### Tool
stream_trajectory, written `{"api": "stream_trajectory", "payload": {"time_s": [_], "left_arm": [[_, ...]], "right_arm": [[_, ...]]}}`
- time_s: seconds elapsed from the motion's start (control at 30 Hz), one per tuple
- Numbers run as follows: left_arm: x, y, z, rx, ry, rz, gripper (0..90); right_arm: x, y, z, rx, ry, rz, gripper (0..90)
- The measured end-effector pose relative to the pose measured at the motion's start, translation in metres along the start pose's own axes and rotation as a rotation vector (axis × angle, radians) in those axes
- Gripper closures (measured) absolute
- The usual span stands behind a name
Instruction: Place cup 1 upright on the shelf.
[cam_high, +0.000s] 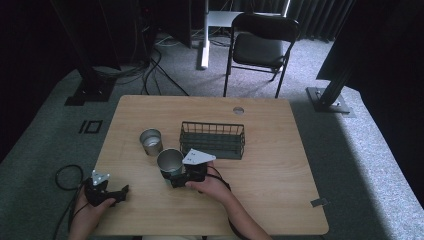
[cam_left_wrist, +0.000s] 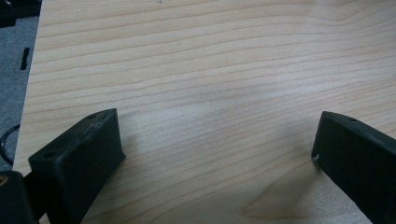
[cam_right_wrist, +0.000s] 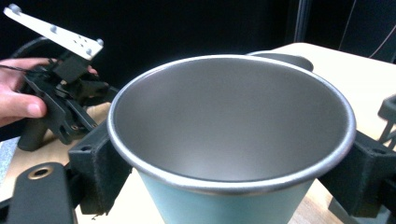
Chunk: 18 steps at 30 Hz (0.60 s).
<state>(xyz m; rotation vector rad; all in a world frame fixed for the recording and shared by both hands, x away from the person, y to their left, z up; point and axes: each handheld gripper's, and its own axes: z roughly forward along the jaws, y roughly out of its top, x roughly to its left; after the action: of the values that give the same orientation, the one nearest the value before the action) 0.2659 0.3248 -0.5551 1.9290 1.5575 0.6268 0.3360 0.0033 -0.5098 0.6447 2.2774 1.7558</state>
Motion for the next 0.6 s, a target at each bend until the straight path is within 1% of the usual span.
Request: {"api": "stream_trajectory", "payload": {"time_s": [0.07, 0.3, 0.37, 0.43, 0.6], "left_arm": [[0.000, 0.000, 0.000, 0.000, 0.000, 0.000, 2.3], [0.000, 0.000, 0.000, -0.001, 0.000, 0.000, 2.3], [0.000, 0.000, 0.000, -0.001, 0.000, 0.000, 2.3], [0.000, 0.000, 0.000, 0.001, 0.000, 0.003, 2.3], [0.000, 0.000, 0.000, 0.000, 0.000, 0.002, 2.3]], "right_arm": [[0.001, 0.005, -0.002, -0.002, -0.001, -0.012, 12.8], [-0.001, 0.025, -0.012, -0.027, -0.013, -0.017, 12.8], [-0.001, 0.030, -0.015, -0.036, -0.022, -0.028, 12.8], [-0.002, 0.036, -0.018, -0.041, -0.030, -0.026, 12.8], [-0.004, 0.046, -0.025, -0.058, -0.029, -0.025, 12.8]]}}
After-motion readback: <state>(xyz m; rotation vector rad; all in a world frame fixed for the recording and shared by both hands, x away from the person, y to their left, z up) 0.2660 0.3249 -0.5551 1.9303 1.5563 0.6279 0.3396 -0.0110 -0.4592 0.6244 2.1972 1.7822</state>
